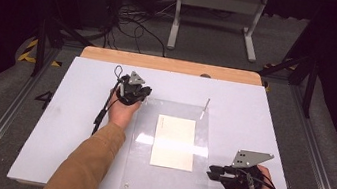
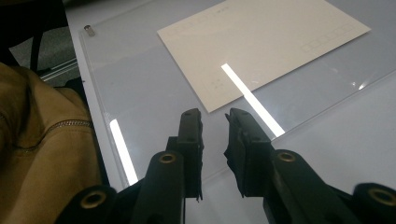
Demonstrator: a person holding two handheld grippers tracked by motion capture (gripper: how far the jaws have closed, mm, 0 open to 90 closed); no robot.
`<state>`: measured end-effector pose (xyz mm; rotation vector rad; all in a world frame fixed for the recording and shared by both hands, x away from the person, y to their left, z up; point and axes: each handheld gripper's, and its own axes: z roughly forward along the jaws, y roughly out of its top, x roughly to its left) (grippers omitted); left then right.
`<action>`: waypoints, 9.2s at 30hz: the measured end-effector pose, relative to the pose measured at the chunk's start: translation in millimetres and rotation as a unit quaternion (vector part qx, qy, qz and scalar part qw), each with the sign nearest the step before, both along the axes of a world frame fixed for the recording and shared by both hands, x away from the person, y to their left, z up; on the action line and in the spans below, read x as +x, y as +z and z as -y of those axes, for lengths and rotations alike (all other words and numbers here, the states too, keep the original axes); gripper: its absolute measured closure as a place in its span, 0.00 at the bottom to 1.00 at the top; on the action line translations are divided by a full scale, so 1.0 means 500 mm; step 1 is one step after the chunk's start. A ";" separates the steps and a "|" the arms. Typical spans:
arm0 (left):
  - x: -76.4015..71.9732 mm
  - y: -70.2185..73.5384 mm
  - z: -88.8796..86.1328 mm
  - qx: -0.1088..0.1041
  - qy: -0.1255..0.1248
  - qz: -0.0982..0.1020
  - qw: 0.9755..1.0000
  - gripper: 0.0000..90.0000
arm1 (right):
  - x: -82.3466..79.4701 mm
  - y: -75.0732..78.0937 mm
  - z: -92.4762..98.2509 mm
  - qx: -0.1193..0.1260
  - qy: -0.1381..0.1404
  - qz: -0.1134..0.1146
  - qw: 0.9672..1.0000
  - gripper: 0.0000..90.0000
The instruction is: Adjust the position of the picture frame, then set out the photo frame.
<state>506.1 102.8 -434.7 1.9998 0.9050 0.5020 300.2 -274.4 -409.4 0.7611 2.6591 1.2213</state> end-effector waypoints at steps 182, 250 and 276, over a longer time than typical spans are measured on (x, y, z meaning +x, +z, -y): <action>-0.368 0.011 -0.058 -0.042 -0.220 0.167 0.960 0.57 | 0.435 -0.071 -0.033 0.128 -0.271 0.017 0.954 0.85; -0.349 0.047 -0.063 -0.042 -0.219 0.147 0.964 0.58 | 0.029 0.044 0.043 0.090 -0.021 0.196 0.976 0.23; -0.349 0.056 -0.060 -0.033 -0.212 0.157 0.964 0.60 | 0.030 0.026 -0.013 0.087 0.050 0.287 0.953 0.69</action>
